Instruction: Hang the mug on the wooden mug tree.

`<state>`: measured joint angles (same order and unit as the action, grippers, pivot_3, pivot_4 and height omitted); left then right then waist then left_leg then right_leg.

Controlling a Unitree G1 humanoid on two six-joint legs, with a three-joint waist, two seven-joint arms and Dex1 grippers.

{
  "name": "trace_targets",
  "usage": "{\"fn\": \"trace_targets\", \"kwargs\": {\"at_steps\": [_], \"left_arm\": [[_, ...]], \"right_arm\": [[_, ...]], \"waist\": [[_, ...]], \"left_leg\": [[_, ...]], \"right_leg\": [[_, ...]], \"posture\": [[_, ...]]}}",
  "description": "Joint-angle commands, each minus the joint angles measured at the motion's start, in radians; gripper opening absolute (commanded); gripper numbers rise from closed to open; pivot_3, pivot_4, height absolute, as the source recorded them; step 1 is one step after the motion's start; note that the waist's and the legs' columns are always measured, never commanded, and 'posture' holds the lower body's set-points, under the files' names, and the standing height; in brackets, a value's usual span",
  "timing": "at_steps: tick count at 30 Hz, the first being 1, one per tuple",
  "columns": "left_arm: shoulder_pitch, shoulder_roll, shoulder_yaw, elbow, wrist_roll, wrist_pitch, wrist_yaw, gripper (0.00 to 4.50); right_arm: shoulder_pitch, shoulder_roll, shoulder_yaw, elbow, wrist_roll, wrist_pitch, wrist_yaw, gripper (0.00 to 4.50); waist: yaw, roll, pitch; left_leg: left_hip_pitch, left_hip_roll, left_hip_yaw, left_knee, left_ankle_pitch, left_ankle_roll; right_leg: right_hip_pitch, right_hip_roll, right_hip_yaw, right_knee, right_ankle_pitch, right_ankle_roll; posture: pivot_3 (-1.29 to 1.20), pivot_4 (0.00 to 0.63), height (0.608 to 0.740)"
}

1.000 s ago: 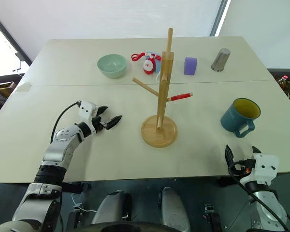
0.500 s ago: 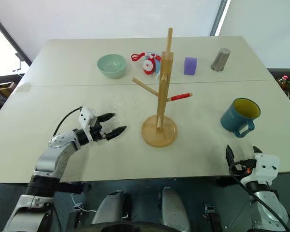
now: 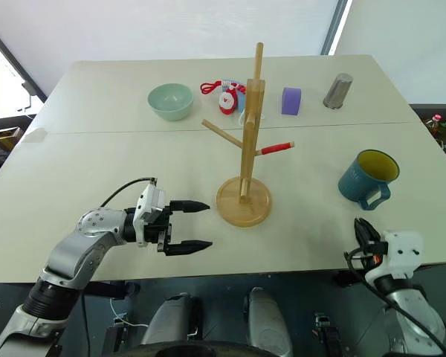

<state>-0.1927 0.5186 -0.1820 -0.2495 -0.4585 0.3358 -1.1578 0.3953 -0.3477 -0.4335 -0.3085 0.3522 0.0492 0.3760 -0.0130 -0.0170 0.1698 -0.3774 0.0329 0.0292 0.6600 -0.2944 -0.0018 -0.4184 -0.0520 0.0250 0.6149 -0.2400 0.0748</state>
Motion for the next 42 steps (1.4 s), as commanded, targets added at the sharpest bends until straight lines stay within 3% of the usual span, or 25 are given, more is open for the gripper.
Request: {"fn": "trace_targets", "kwargs": {"at_steps": [1,15,26,29,31,42], "left_arm": [[-0.019,-0.003,-0.025,-0.070,-0.023,0.003,-0.012,4.50],[-0.002,-0.024,-0.039,-0.082,-0.012,-0.006,0.047,4.50],[0.001,-0.035,-0.036,-0.080,-0.022,0.002,0.071,4.50],[-0.002,-0.037,-0.037,-0.081,-0.020,-0.005,0.074,4.50],[-0.004,-0.038,-0.038,-0.083,-0.019,-0.006,0.076,4.50],[-0.014,-0.046,-0.041,-0.086,-0.014,0.000,0.086,4.50]], "right_arm": [[-0.070,-0.025,-0.026,0.024,-0.023,0.024,-0.049,0.03],[-0.188,-0.067,-0.088,0.223,-0.104,-0.008,-0.144,0.03],[-0.189,-0.065,-0.112,0.232,-0.073,-0.005,-0.135,0.03],[-0.173,-0.056,-0.121,0.220,-0.077,-0.017,-0.150,0.88],[-0.172,-0.056,-0.124,0.219,-0.094,-0.028,-0.167,1.79],[-0.229,-0.063,-0.128,0.263,-0.097,-0.027,-0.215,1.79]], "waist": [[0.001,0.000,0.000],[0.000,0.000,0.000],[0.000,0.000,0.000],[0.001,0.000,0.000],[0.000,0.000,0.000],[-0.001,0.001,0.000]], "left_leg": [[0.000,0.000,0.000,0.000,0.000,0.000],[-0.002,-0.001,0.000,0.001,0.000,0.000],[-0.001,-0.002,0.000,0.001,0.000,0.000],[-0.001,-0.002,0.000,0.001,0.000,0.000],[0.000,-0.001,0.000,0.001,0.000,0.000],[0.001,-0.002,0.000,0.002,0.000,0.000]], "right_leg": [[0.000,0.001,0.000,0.000,0.000,0.000],[-0.001,0.005,0.000,0.000,0.000,0.000],[0.000,0.007,0.000,0.002,0.000,0.000],[0.000,0.007,0.000,0.002,0.000,0.000],[0.000,0.007,0.000,0.002,0.000,0.000],[0.001,0.007,0.001,0.002,0.000,0.000]], "posture": [[0.00,0.150,0.740],[0.00,0.150,0.740],[0.00,0.150,0.740],[0.00,0.150,0.740],[0.00,0.150,0.740],[0.00,0.150,0.740]]}}
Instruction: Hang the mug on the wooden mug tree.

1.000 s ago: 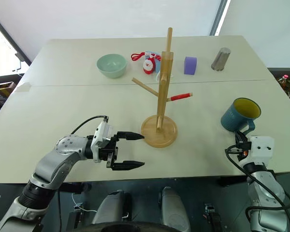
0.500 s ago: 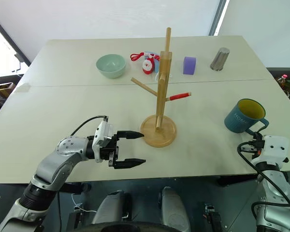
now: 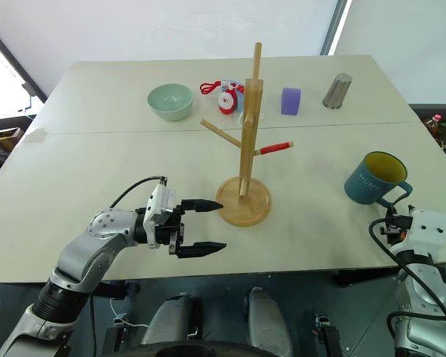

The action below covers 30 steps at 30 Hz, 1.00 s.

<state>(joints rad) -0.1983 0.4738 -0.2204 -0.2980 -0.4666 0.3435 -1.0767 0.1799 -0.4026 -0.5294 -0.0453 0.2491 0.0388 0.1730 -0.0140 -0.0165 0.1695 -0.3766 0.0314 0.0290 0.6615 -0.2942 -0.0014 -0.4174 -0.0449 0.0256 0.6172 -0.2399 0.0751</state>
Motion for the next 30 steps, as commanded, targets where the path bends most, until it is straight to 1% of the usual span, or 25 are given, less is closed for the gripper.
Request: {"fn": "trace_targets", "kwargs": {"at_steps": [1,13,18,19,21,23,27,30], "left_arm": [[-0.007,-0.001,-0.001,-0.039,-0.006,-0.007,0.006,4.50],[-0.003,0.003,0.002,-0.055,-0.009,-0.002,0.022,4.50],[0.002,0.009,0.008,-0.067,-0.010,0.003,0.032,4.50],[0.002,0.010,0.008,-0.067,-0.010,0.003,0.034,4.50],[0.001,0.011,0.007,-0.068,-0.011,0.003,0.038,4.50],[0.001,0.011,0.006,-0.068,-0.012,0.004,0.040,4.50],[0.004,0.013,0.013,-0.067,-0.017,0.005,0.043,4.50],[0.006,0.008,0.042,-0.052,-0.029,0.005,0.058,4.50]], "right_arm": [[-0.022,-0.010,-0.030,0.006,0.004,-0.015,-0.013,1.79],[-0.119,-0.016,-0.024,0.104,0.012,0.011,-0.035,1.79],[-0.170,-0.019,-0.027,0.176,0.036,0.008,-0.025,1.79],[-0.176,-0.019,-0.024,0.181,0.042,0.005,-0.015,1.56],[-0.181,-0.019,-0.020,0.186,0.052,0.002,-0.004,0.90],[-0.182,-0.016,-0.015,0.178,0.056,0.002,0.001,0.03],[-0.143,-0.038,0.020,0.084,0.021,0.014,0.017,0.03],[-0.060,-0.129,0.113,-0.085,-0.107,-0.023,0.095,0.03]], "waist": [[0.000,0.000,0.000],[0.000,0.000,0.000],[-0.001,0.000,0.000],[-0.001,0.000,0.000],[-0.001,0.000,0.000],[-0.001,0.001,0.000],[0.001,0.001,0.000],[-0.001,0.003,0.000]], "left_leg": [[0.000,0.000,0.000,0.000,0.000,0.000],[0.001,0.000,0.000,0.000,0.000,0.000],[0.002,0.000,0.000,0.000,0.000,0.000],[0.002,0.000,0.000,0.000,0.000,0.000],[0.002,0.000,0.000,0.000,0.000,0.000],[0.002,0.000,0.000,0.000,0.000,0.000],[0.002,0.000,0.000,0.000,0.000,0.000],[0.002,0.000,0.000,0.000,0.000,0.000]], "right_leg": [[0.000,0.000,0.000,0.000,0.000,0.000],[0.001,0.000,0.000,0.000,0.000,0.000],[0.002,0.000,0.000,0.000,0.000,0.000],[0.003,0.000,0.000,0.000,0.000,0.000],[0.003,0.000,0.000,0.000,0.000,0.000],[0.003,0.000,0.000,0.000,0.000,0.000],[0.003,0.000,0.000,0.000,0.000,0.000],[0.003,0.000,0.000,0.000,0.000,0.000]], "posture": [[0.00,0.150,0.740],[0.00,0.150,0.740],[0.00,0.150,0.740],[0.00,0.150,0.740],[0.00,0.150,0.740],[0.00,0.150,0.740],[0.00,0.150,0.740],[0.00,0.150,0.740]]}}
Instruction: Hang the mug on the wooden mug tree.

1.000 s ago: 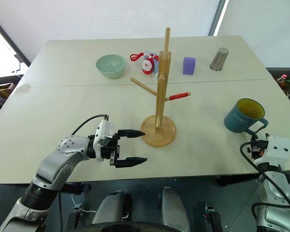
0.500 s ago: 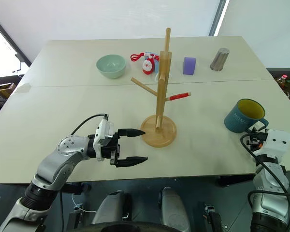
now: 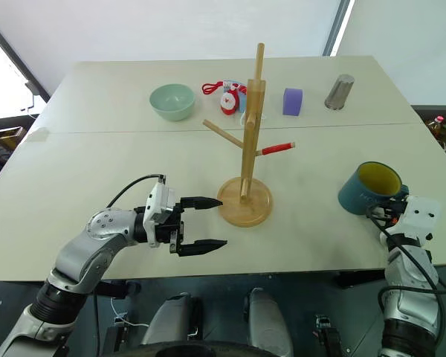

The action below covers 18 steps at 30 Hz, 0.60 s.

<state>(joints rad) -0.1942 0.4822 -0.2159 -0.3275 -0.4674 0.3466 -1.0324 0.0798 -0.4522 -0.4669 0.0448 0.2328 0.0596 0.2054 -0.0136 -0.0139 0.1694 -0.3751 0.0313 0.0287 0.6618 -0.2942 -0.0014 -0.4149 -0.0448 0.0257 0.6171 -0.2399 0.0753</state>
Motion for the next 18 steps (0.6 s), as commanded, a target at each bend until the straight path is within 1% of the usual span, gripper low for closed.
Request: {"fn": "trace_targets", "kwargs": {"at_steps": [1,5,7,9,14,18], "left_arm": [[0.001,0.000,0.046,-0.016,-0.034,0.003,0.017,4.50],[-0.015,0.015,0.072,0.025,-0.039,-0.002,0.000,4.50],[-0.028,0.020,0.079,0.046,-0.043,-0.005,-0.010,4.50],[-0.038,0.022,0.082,0.060,-0.044,-0.008,-0.015,4.50],[-0.067,0.017,0.101,0.094,-0.049,-0.020,-0.026,4.50],[-0.075,0.015,0.122,0.099,-0.057,-0.019,-0.024,4.50]], "right_arm": [[0.060,-0.106,0.068,-0.235,-0.109,-0.044,0.087,0.03],[0.072,-0.249,0.108,-0.505,-0.052,0.012,0.256,0.03],[0.050,-0.329,0.128,-0.576,-0.038,0.048,0.333,0.03],[0.020,-0.369,0.132,-0.600,-0.021,0.078,0.368,0.03],[-0.146,-0.438,0.153,-0.601,0.058,0.151,0.462,0.03],[-0.223,-0.483,0.196,-0.567,0.055,0.152,0.538,0.03]], "waist": [[-0.003,0.001,0.000],[-0.006,0.000,0.000],[-0.002,-0.001,0.001],[0.001,-0.003,0.001],[0.003,-0.005,0.002],[0.003,-0.005,0.002]], "left_leg": [[0.000,0.000,0.000,0.000,0.000,0.000],[0.001,0.000,0.000,0.000,0.000,0.000],[0.002,0.000,-0.001,0.001,0.000,0.000],[0.002,0.000,-0.002,0.001,0.000,0.000],[0.000,-0.001,-0.001,0.002,0.000,0.000],[-0.001,-0.001,-0.001,0.002,0.000,0.001]], "right_leg": [[0.000,0.000,0.000,0.000,0.000,0.000],[0.000,0.001,0.000,0.001,0.000,0.000],[0.000,0.002,-0.001,0.002,-0.002,0.004],[0.001,0.002,-0.001,0.002,-0.002,0.004],[0.002,0.000,-0.002,-0.001,0.000,0.000],[0.002,0.000,-0.002,-0.003,0.000,0.000]], "posture": [[0.00,0.150,0.740],[0.00,0.150,0.740],[0.00,0.150,0.740],[0.00,0.150,0.740],[0.00,0.150,0.740],[0.00,0.150,0.740]]}}
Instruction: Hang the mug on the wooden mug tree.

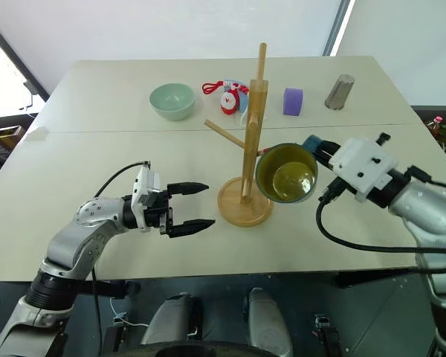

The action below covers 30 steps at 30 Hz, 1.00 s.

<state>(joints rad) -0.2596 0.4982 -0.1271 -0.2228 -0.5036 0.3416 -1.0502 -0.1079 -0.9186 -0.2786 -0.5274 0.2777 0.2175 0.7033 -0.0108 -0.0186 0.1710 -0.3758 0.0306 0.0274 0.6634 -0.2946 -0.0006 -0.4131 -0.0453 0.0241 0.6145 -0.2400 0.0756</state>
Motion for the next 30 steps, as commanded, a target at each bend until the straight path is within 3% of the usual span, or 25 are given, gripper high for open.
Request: {"fn": "trace_targets", "kwargs": {"at_steps": [1,14,26,29,30], "left_arm": [[-0.012,0.000,0.036,-0.003,-0.021,-0.016,-0.006,4.50],[-0.072,0.025,0.131,-0.095,-0.186,0.101,0.007,4.50],[-0.089,0.039,0.116,-0.125,-0.188,0.112,0.012,4.50],[-0.087,0.035,0.109,-0.126,-0.180,0.107,0.014,4.50],[-0.087,0.033,0.107,-0.126,-0.179,0.106,0.015,4.50]], "right_arm": [[-0.047,-0.018,0.014,0.019,0.008,-0.012,0.049,0.03],[-0.198,-0.030,0.097,0.180,-0.013,-0.100,0.207,0.03],[-0.310,-0.020,0.173,0.287,-0.022,-0.123,0.296,0.03],[-0.343,-0.017,0.181,0.294,-0.013,-0.106,0.307,0.91],[-0.350,-0.016,0.183,0.294,-0.014,-0.105,0.308,1.39]], "waist": [[0.001,0.000,0.000],[-0.001,0.000,0.000],[-0.001,0.000,0.000],[-0.001,0.000,0.000],[-0.001,0.000,0.000]], "left_leg": [[0.000,0.000,0.000,0.000,0.000,0.000],[0.001,0.000,0.000,0.000,0.000,0.000],[0.001,0.000,0.000,0.000,0.000,0.000],[0.001,0.000,0.000,0.000,0.000,0.000],[0.001,0.000,0.000,0.000,0.000,0.000]], "right_leg": [[0.000,0.000,0.000,0.000,0.000,0.000],[0.000,0.001,0.000,0.001,0.000,0.000],[0.000,0.001,0.000,0.001,0.000,0.000],[0.000,0.001,0.000,0.001,0.000,0.000],[0.000,0.001,0.000,0.001,0.000,0.000]], "posture": [[0.00,0.150,0.740],[0.00,0.150,0.740],[0.00,0.150,0.740],[0.00,0.150,0.740],[0.00,0.150,0.740]]}}
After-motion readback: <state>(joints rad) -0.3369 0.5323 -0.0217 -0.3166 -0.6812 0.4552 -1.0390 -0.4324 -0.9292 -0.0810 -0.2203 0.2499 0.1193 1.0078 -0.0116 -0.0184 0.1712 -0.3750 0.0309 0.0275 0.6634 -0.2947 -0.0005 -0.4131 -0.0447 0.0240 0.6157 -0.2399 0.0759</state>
